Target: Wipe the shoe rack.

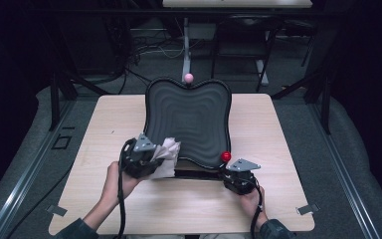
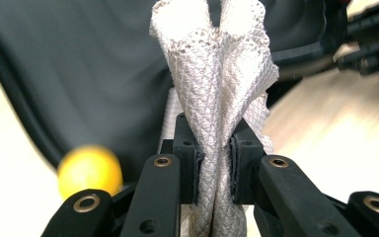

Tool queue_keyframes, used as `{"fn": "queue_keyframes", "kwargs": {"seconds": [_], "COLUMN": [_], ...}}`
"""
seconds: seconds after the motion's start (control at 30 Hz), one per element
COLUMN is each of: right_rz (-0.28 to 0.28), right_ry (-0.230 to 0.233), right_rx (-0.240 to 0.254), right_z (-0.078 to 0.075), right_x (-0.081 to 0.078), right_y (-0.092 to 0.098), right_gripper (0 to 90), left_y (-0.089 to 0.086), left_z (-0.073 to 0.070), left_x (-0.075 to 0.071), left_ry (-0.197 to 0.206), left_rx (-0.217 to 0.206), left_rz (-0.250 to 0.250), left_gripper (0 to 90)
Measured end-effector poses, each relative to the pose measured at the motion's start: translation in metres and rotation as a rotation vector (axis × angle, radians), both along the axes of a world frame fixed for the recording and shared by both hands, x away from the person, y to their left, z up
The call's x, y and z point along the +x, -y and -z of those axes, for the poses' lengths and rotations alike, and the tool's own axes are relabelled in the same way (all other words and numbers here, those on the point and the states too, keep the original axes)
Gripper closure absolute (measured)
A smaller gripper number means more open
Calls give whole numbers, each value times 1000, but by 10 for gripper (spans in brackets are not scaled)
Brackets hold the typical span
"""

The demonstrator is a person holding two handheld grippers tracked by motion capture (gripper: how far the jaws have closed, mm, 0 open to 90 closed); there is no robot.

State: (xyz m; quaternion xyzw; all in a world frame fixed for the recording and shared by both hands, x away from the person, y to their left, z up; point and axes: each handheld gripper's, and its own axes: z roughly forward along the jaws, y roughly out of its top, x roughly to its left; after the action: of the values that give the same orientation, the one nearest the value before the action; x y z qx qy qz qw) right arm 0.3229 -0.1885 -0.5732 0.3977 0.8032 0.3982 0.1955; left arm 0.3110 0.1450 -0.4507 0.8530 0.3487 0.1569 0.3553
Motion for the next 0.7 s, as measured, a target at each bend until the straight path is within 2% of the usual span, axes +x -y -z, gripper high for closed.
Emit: {"fn": "queue_keyframes", "kwargs": {"seconds": [0.07,0.17,0.27,0.4,0.47,0.57,0.63,0.7], "right_rz": [3,2,2,0,1,1,1,1], "right_ry": [0,0,2,-1,-1,-1,-7,-8], "right_rx": [-2,0,-4,-4,-7,-7,-15,-16], "right_z": [0,0,0,0,0,0,0,0], "right_x": [0,0,0,1,1,1,0,0], "right_y": [0,0,-1,-1,-1,-1,-1,-1], "right_gripper": [739,739,739,739,739,739,739,739], "left_y": [-7,-23,-38,-55,-58,-61,-64,-67], "left_z": [9,26,39,58,62,70,74,75], "left_x": [-8,-17,-24,-28,-27,-21,-13,-5], "left_ry": [-7,-41,-69,-121,-136,-146,-160,-154], "left_rx": [-2,1,-14,-2,10,66,66,65], "left_rz": [-8,-25,-56,-94,-108,-130,-150,-176], "left_gripper": [779,778,779,778,778,778,778,778]}}
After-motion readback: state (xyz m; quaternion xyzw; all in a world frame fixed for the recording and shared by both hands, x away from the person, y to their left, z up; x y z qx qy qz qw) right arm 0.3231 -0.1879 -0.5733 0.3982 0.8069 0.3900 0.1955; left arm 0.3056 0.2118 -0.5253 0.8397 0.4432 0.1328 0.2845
